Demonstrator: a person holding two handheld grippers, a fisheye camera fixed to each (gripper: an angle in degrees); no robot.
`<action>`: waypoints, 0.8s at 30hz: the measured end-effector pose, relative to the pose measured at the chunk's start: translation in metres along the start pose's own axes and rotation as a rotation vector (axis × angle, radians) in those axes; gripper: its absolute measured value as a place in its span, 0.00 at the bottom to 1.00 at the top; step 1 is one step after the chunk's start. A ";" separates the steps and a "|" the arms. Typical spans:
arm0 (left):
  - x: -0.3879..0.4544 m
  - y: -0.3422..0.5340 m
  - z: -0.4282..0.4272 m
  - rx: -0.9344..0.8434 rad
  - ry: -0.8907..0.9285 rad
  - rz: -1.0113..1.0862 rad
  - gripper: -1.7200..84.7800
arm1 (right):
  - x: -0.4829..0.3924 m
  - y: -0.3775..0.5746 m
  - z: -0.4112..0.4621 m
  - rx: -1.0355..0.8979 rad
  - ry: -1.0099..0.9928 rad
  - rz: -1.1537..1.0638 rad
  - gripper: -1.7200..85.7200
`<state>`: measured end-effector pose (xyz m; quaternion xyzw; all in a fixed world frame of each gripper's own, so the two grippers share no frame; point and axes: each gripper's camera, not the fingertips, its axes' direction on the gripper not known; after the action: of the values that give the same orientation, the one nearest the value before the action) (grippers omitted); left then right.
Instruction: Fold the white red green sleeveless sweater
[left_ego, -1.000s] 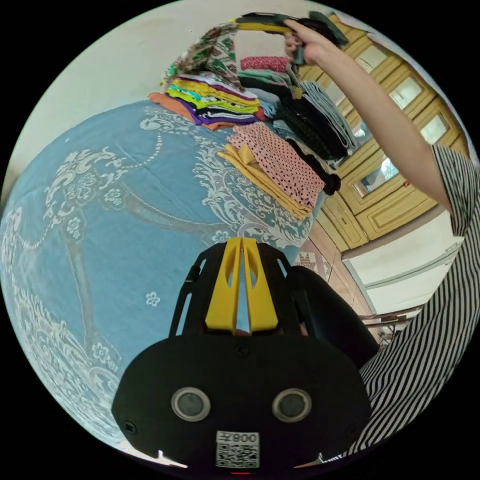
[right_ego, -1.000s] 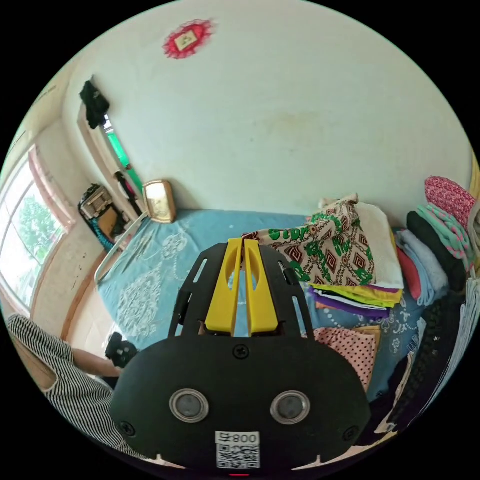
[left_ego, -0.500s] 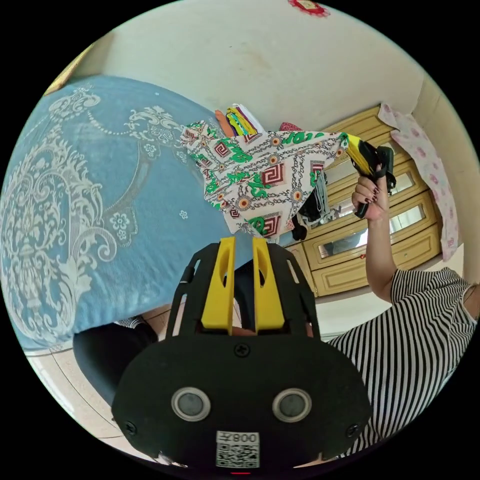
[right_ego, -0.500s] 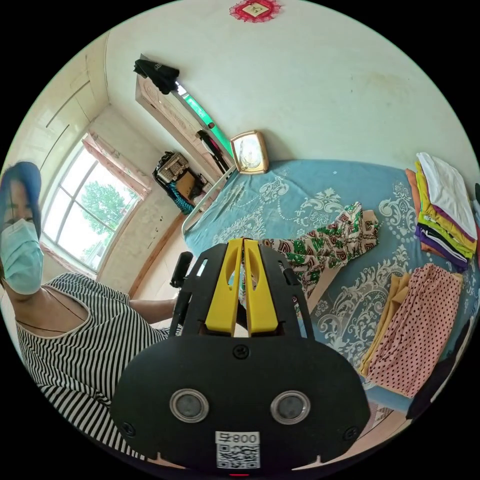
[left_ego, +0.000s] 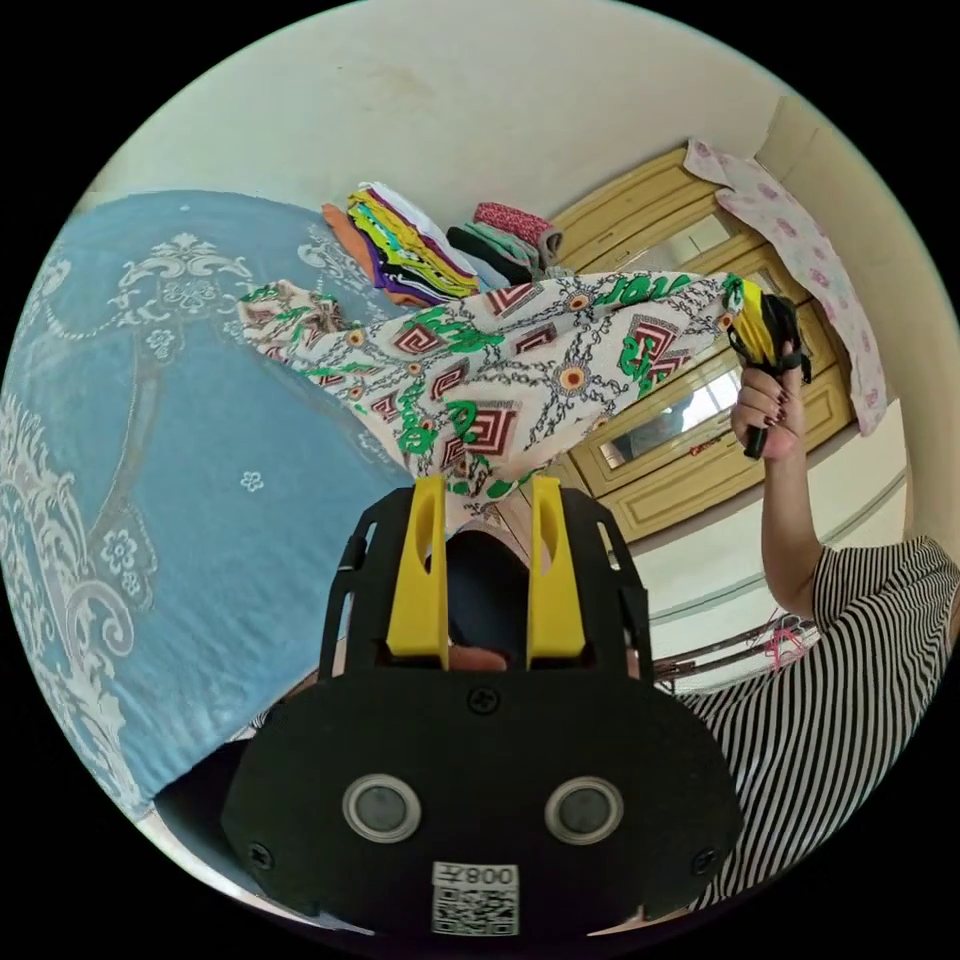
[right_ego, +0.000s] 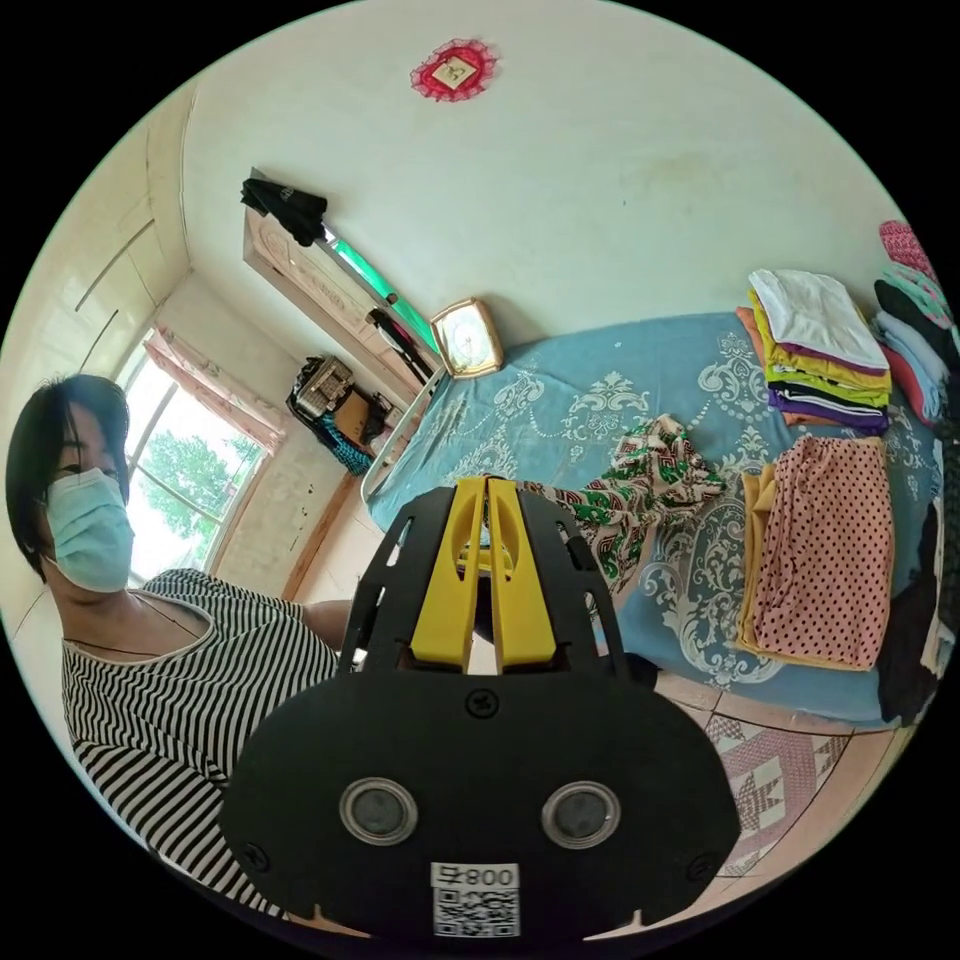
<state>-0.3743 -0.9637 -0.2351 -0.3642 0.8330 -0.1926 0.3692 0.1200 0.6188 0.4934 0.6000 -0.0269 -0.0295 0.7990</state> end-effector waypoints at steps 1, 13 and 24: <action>0.002 -0.004 0.001 0.001 0.001 0.010 0.14 | 0.001 0.004 -0.008 0.003 0.013 0.013 0.02; -0.001 -0.026 -0.011 0.111 0.383 -0.037 0.03 | 0.029 0.041 -0.089 0.068 0.152 0.208 0.03; 0.035 -0.062 -0.066 0.140 0.353 0.086 0.02 | -0.097 0.033 -0.068 -0.012 0.291 -0.125 0.11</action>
<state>-0.4114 -1.0275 -0.1715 -0.2622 0.8841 -0.2951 0.2499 0.0295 0.7010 0.5054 0.5939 0.1267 0.0078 0.7945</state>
